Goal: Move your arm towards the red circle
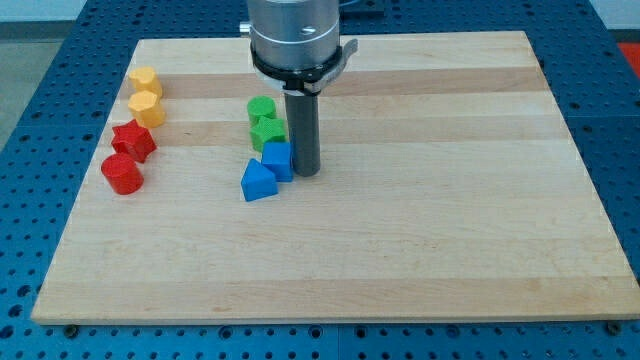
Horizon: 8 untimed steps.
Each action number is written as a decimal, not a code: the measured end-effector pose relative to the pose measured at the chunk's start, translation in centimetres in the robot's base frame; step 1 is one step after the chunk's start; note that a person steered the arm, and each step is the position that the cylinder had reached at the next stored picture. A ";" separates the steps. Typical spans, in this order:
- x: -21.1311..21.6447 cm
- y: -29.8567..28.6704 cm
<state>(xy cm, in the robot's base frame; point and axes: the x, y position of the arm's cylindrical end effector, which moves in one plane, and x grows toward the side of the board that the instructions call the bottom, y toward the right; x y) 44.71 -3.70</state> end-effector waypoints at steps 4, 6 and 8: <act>0.0 -1.3; 0.0 0.0; 0.0 0.5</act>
<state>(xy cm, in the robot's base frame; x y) 44.71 -3.25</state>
